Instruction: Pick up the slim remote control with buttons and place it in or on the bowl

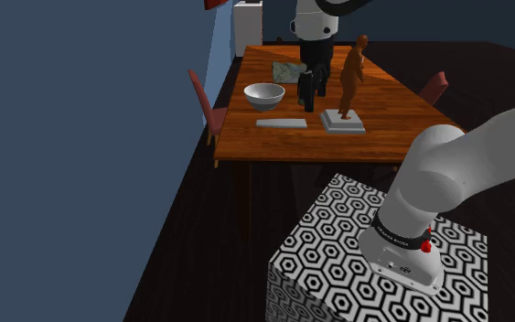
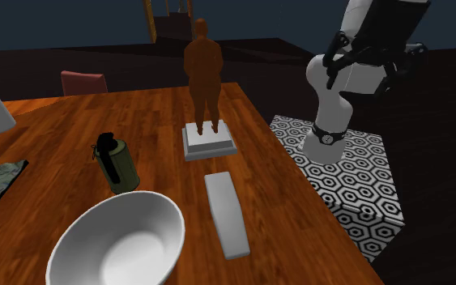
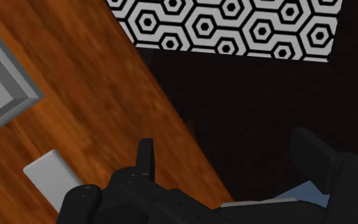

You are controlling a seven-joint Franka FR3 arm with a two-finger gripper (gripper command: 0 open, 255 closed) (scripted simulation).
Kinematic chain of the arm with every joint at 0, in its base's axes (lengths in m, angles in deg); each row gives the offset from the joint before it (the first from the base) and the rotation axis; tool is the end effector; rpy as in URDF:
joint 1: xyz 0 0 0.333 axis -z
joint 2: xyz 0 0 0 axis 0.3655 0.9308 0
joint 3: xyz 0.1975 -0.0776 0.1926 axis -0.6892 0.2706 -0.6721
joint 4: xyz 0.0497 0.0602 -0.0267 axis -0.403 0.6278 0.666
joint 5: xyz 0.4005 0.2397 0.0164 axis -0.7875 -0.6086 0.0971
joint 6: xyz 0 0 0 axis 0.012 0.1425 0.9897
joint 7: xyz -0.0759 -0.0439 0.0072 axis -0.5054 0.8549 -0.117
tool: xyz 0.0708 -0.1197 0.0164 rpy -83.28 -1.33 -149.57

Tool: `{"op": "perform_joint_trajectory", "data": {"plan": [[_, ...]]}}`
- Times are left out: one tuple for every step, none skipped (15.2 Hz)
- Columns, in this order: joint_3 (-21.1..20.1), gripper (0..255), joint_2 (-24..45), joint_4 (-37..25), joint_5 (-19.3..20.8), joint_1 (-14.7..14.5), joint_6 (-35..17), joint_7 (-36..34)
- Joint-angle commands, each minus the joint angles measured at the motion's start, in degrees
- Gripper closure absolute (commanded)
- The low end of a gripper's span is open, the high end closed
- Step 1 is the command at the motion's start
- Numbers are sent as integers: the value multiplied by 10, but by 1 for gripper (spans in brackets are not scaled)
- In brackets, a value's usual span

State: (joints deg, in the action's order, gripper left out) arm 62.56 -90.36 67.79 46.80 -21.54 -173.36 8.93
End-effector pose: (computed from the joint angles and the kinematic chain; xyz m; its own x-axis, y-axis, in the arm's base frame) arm 0.4063 -0.0005 0.4782 0.9868 0.1164 -0.1128 0.1269 -0.9877 0.0915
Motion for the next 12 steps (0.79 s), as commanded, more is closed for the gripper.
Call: {"op": "perform_joint_trajectory", "data": {"plan": [[0, 0, 0, 0, 0, 0, 0, 0], [12, 0, 8, 5, 8, 1, -17, 19], [25, 0, 18, 9, 16, 3, -34, 38], [37, 0, 29, 12, 23, 4, -51, 57], [49, 0, 40, 14, 29, 5, -69, 76], [61, 0, 53, 15, 35, 6, -86, 95], [73, 0, 67, 15, 41, 7, -104, 114], [84, 0, 82, 14, 46, 7, -121, 132], [96, 0, 98, 12, 50, 7, -139, 151], [107, 0, 115, 9, 53, 7, -156, 170], [119, 0, 132, 5, 55, 7, -173, 189], [130, 0, 151, 0, 56, 6, -189, 208]]}}
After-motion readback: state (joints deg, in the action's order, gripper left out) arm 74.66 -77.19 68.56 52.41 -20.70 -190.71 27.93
